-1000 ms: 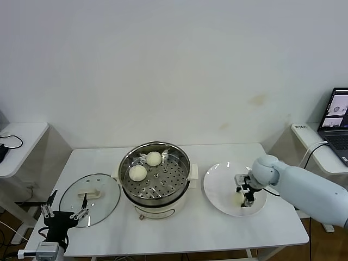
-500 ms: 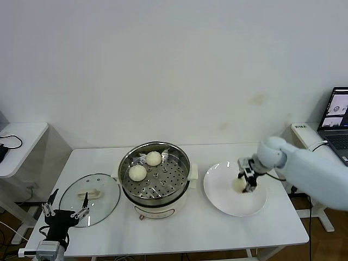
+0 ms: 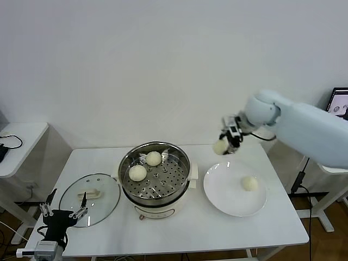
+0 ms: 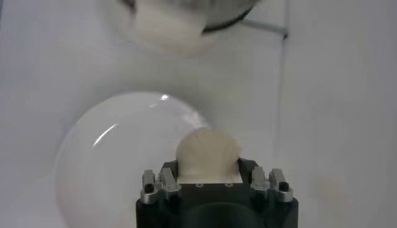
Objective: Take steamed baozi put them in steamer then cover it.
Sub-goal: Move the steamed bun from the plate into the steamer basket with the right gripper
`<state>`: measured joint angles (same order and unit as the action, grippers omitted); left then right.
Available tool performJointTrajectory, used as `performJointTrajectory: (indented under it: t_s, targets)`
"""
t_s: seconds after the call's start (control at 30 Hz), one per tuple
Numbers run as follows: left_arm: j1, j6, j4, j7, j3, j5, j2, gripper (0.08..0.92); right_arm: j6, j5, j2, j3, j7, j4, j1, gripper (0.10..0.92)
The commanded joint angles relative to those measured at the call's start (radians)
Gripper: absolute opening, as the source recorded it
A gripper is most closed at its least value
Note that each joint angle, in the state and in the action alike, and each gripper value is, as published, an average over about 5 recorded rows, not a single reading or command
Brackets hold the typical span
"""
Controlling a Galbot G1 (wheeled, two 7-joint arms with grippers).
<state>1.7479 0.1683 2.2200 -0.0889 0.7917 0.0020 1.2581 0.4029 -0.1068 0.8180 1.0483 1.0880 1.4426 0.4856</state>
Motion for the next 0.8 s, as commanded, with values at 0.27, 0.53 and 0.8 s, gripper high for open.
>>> performJointTrajectory:
  t_s: [0.27, 0.53, 0.8]
  targets:
    - [0.019, -0.005, 0.01, 0.0, 0.032, -0.002, 0.02, 0.823, -0.118, -0.172, 0.363, 0.133, -0.057, 0.022, 0.147, 0.611]
    - [0.026, -0.013, 0.012, -0.003, 0.044, -0.003, 0.037, 0.823, -0.243, -0.037, 0.467, 0.213, -0.098, 0.018, 0.082, 0.611]
    - [0.027, -0.013, 0.024, -0.004, 0.051, -0.006, 0.046, 0.823, -0.341, 0.092, 0.491, 0.254, -0.115, 0.026, 0.031, 0.611]
